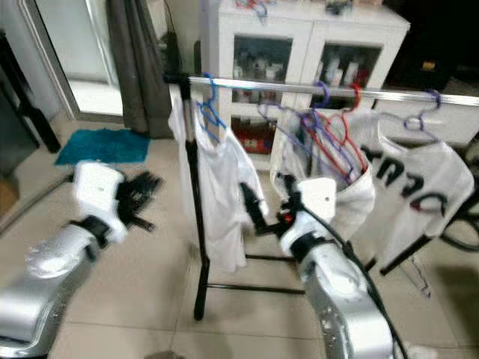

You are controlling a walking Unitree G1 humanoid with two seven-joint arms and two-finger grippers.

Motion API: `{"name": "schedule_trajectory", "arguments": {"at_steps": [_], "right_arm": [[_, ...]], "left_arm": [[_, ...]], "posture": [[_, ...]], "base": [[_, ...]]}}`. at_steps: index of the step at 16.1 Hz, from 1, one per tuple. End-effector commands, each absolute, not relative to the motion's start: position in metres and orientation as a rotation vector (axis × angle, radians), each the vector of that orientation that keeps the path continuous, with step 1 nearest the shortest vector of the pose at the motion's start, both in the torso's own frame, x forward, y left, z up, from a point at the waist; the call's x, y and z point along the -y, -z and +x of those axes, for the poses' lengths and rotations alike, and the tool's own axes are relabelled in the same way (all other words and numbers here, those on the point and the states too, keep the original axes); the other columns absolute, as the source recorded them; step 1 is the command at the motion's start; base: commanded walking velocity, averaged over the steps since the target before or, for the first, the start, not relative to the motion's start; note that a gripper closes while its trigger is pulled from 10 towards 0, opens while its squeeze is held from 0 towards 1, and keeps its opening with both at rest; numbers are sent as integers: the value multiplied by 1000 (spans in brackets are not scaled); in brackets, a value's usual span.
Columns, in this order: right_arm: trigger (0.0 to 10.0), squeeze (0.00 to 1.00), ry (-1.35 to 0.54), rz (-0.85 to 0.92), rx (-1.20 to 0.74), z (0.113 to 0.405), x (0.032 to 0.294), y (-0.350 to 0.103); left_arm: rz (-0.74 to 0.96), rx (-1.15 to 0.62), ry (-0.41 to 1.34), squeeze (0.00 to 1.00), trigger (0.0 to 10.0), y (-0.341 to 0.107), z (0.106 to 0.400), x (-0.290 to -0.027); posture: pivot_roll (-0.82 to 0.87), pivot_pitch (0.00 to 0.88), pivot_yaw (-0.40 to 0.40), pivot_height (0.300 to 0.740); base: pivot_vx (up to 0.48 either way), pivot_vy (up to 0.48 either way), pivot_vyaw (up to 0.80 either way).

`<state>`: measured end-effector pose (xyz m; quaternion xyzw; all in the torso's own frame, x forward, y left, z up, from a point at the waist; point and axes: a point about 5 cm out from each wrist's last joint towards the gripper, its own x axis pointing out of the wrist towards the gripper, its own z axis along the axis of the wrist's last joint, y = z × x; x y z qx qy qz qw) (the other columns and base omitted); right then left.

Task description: Hang hanger

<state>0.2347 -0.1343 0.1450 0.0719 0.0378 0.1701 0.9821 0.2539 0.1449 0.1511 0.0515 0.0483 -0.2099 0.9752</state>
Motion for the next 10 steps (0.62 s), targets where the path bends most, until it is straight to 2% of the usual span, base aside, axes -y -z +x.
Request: {"name": "schedule_trajectory", "arguments": {"at_steps": [1,2,3,4,10], "right_arm": [[10000,1000,-322,135,-55,239,135,-148],[10000,1000,-315,130,-50,240,135,-149],[10000,1000,-300,125,-47,243,135,-149],[10000,1000,-291,127,-43,244,135,-149],[10000,1000,-249,116,-31,250,138,-150]], "left_arm": [[107,-78,421,227,10000,-154,258,-147],[100,-74,426,322,10000,-155,258,-147],[96,-64,415,545,10000,-156,260,-147],[90,-63,413,616,10000,-157,261,-147],[97,-61,418,627,10000,-158,262,-145]], "posture": [[52,0,9,740],[52,0,9,740],[52,0,8,740],[53,0,7,740],[53,0,3,740]], "base": [[0,0,0],[0,0,0],[0,0,0],[251,0,0],[268,0,488]]}}
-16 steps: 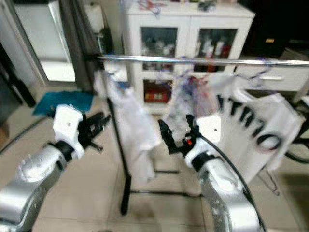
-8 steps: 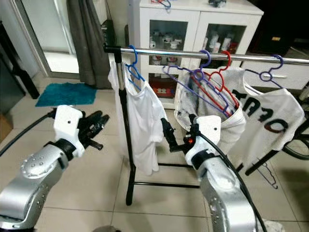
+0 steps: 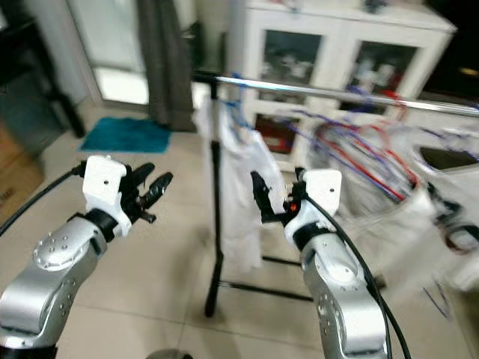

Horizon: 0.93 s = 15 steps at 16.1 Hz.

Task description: Hang hanger

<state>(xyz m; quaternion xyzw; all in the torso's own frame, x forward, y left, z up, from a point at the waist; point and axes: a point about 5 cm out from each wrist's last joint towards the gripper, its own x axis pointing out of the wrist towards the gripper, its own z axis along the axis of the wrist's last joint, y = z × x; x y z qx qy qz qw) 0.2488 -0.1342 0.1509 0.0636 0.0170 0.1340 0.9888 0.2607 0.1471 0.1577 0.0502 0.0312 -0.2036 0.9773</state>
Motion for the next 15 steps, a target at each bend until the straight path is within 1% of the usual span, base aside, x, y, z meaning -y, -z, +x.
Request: {"name": "schedule_trajectory", "arguments": {"at_steps": [1,5,6,8,9,10,11,12,13,14,15], "right_arm": [[10000,1000,-249,116,-31,250,138,-150],[10000,1000,-265,98,-23,252,134,-152],[10000,1000,-253,116,-13,253,135,-154],[10000,1000,-254,83,12,256,136,-159],[10000,1000,-270,53,12,258,136,-162],[10000,1000,-276,43,6,259,137,-164],[10000,1000,-287,29,-2,262,138,-168],[10000,1000,-294,19,-13,263,139,-169],[10000,1000,-309,-3,-39,267,141,-171],[10000,1000,-317,1,-59,271,142,-171],[10000,157,-321,3,-81,277,142,-172]], "left_arm": [[97,-61,418,627,10000,-158,262,-145],[99,-63,423,635,10000,-157,261,-144],[99,-63,423,627,10000,-157,261,-144],[100,-64,426,624,10000,-157,260,-144],[95,-61,459,588,10000,-157,258,-142],[83,-57,478,494,10000,-158,256,-141],[97,-63,539,431,10000,-157,252,-139],[101,-67,570,431,10000,-156,250,-139],[102,-71,638,380,10000,-157,246,-138],[104,-88,682,20,10000,-156,244,-138],[118,-120,745,0,10000,-153,241,-137]], "posture": [[53,0,3,740],[56,0,-2,740],[59,0,-4,740],[60,0,-6,740],[60,0,-6,740],[60,0,-6,740],[64,0,-19,740],[64,0,-19,740],[63,0,-22,740],[62,0,-22,740],[58,0,-21,740]], "base": [[266,0,406],[275,0,800],[281,0,0],[277,0,0],[240,0,0],[0,0,0],[0,0,0],[0,0,0],[0,0,0],[0,0,0],[0,0,0]]}}
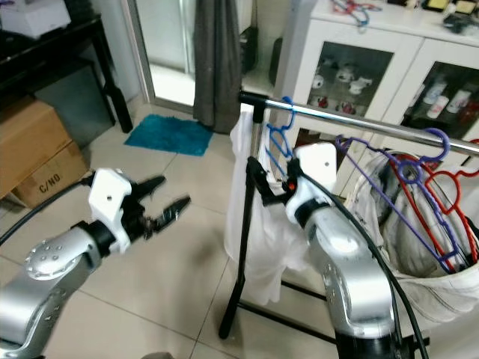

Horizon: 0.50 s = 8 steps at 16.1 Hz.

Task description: Hang hanger

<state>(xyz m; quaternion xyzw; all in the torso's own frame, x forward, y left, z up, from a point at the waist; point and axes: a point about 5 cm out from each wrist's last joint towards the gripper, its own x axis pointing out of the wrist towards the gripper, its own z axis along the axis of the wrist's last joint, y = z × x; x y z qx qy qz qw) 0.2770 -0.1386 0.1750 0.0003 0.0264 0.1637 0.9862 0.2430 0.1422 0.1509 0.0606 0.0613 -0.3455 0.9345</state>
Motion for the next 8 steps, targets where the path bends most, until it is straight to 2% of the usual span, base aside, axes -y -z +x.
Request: {"name": "schedule_trajectory", "arguments": {"at_steps": [1,2,4,8], "right_arm": [[10000,0,-327,8,-105,283,143,-172],[10000,0,-340,-16,-162,302,143,-171],[10000,0,-321,-65,-197,330,144,-178],[10000,0,-287,-73,-282,368,153,-186]], "left_arm": [[129,-144,798,0,10000,-151,238,-136],[137,-191,882,0,10000,-147,233,-136],[150,-218,944,0,10000,-146,230,-135],[170,-228,987,0,10000,-146,230,-137]], "posture": [[54,0,-16,740],[48,0,-8,740],[47,0,-4,740],[52,0,-11,740]], "base": [[0,0,0],[0,0,0],[0,0,0],[0,0,0]]}}
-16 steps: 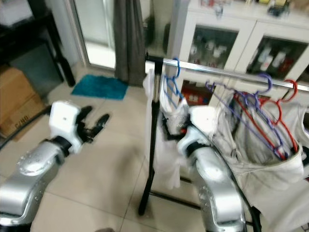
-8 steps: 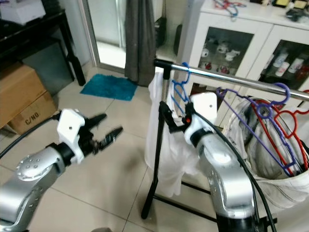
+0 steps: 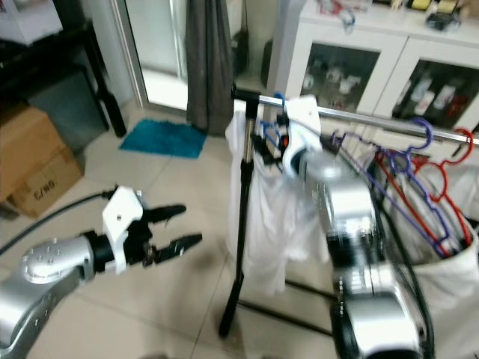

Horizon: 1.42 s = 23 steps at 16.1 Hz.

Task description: Hang hanger

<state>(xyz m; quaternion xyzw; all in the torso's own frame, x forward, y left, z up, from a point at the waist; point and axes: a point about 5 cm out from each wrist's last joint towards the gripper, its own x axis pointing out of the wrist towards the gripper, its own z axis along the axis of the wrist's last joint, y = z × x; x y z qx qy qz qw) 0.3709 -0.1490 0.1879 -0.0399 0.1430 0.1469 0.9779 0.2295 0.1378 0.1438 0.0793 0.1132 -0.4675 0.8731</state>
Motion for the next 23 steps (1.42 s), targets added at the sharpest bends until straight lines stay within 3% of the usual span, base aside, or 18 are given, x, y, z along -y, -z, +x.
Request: {"name": "schedule_trajectory", "arguments": {"at_steps": [1,6,9,10,23], "right_arm": [[10000,0,-271,-58,-330,377,160,-186],[9725,0,-269,-36,-428,395,177,-184],[1490,0,-279,-23,-442,398,180,-182],[0,0,-294,-14,-442,399,180,-182],[0,0,-345,-67,-479,402,183,-182]], "left_arm": [[172,-233,997,0,10000,-146,230,-138],[174,-242,1029,0,10000,-146,228,-137],[175,-243,1034,0,10000,-146,227,-138],[175,-242,1034,0,10000,-146,227,-138],[189,-248,1052,0,10000,-145,228,-137]], "posture": [[52,0,-13,740],[51,0,-19,740],[53,0,-22,740],[55,0,-25,740],[50,0,-22,740]], "base": [[0,0,0],[0,0,0],[0,0,0],[0,0,0],[0,0,0]]}}
